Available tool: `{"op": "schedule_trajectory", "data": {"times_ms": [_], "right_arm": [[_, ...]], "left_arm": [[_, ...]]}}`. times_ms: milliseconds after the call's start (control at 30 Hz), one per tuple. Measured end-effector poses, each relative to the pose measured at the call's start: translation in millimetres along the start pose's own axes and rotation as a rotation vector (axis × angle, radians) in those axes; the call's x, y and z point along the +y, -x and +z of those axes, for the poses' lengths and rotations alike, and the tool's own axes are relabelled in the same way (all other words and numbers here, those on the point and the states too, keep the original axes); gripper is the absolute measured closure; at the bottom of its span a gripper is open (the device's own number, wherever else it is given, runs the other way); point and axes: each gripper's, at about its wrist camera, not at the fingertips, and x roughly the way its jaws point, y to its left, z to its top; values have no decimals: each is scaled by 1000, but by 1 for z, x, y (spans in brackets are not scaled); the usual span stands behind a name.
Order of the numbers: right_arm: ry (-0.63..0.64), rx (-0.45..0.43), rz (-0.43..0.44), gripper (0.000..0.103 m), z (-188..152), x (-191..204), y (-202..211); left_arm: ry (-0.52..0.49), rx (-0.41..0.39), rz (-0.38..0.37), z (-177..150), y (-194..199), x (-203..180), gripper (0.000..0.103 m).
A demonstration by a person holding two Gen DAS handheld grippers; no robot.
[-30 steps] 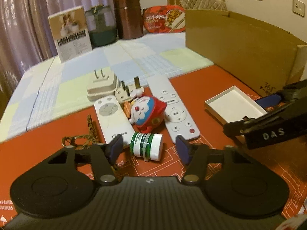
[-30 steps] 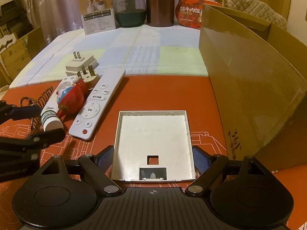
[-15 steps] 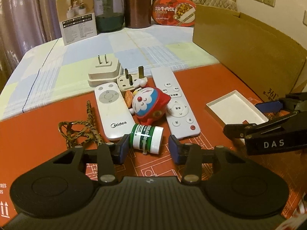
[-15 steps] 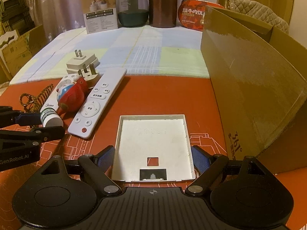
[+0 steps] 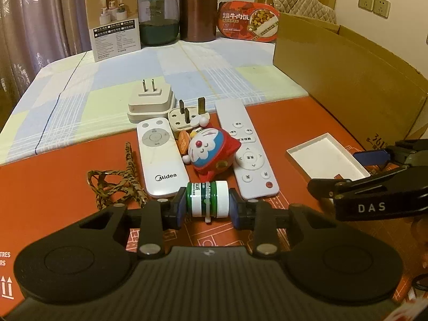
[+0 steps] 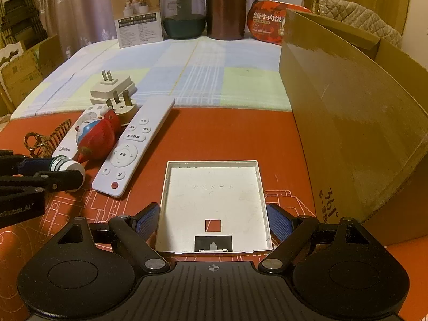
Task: Organize rigid objects
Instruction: 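Grasp the green-and-white pill bottle with the left tool while the right tool holds the frame, then carry the pill bottle and frame over the cardboard box with both tools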
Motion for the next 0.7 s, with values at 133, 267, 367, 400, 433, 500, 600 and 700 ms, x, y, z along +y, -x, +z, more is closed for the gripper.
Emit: {"op": "schedule_trajectory", "data": {"times_ms": [133,267,367,400,433,500,600,700], "right_arm": [[-26,9,5,21,2,-2,2],[-23,-13,5,21,4,-1,10],[-27,-38,12,21,8,0,17],[-32,-45,17,21,9,1,20],[-36,-56,22,21,11,1,24],[-30,-87,24,21,16,3,32],[-18,-137,29,21,22,7,48],[-3,-187,29,21,28,10,64]], "left_arm": [[8,-2,4,4,7,0,76],[8,-19,12,9,18,-1,76],[12,-32,15,14,27,-1,76],[16,-37,17,15,31,-1,76],[20,-43,20,17,35,-1,76],[31,-57,24,21,44,0,76],[46,-75,30,28,56,0,76],[61,-94,37,37,66,-2,76]]}}
